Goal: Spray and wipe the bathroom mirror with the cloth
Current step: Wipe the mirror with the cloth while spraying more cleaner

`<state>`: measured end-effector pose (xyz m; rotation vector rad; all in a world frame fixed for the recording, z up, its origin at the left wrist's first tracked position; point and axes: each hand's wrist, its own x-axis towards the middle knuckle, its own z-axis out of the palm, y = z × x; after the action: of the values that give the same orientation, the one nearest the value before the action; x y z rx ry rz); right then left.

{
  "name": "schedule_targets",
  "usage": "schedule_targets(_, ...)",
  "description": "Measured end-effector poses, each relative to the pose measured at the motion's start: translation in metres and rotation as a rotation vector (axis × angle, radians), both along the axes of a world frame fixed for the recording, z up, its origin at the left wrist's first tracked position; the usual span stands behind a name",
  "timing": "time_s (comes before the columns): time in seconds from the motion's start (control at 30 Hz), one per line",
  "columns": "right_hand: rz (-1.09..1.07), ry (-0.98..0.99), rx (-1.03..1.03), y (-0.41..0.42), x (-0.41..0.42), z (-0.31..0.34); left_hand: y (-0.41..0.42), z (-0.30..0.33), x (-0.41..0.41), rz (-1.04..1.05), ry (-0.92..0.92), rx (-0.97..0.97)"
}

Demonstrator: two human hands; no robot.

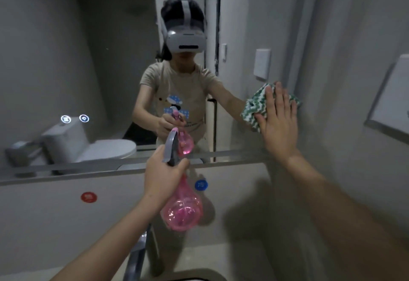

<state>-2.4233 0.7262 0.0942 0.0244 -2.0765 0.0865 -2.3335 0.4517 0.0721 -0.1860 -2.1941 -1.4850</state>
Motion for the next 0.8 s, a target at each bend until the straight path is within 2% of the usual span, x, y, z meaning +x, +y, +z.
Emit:
schedule_targets(0.17,0.024,-0.034,-0.110,-0.008,0.001,0.003,0.015,0.005,0.006,-0.035,0.026,-0.050)
schedule_targets(0.37,0.022,-0.008,-0.346,-0.061,-0.002,0.029,-0.040,0.019,0.016,0.035,0.055,-0.064)
schedule_targets(0.47,0.075,0.013,-0.231,-0.112,-0.004,0.057,-0.084,0.034,0.021,0.094,0.106,-0.059)
schedule_targets(0.63,0.129,0.047,0.084,-0.224,-0.007,0.091,-0.152,0.052,0.020,0.191,0.145,-0.039)
schedule_targets(0.8,0.145,0.008,0.262,-0.330,-0.010,0.107,-0.209,0.065,0.011,0.174,0.180,-0.034)
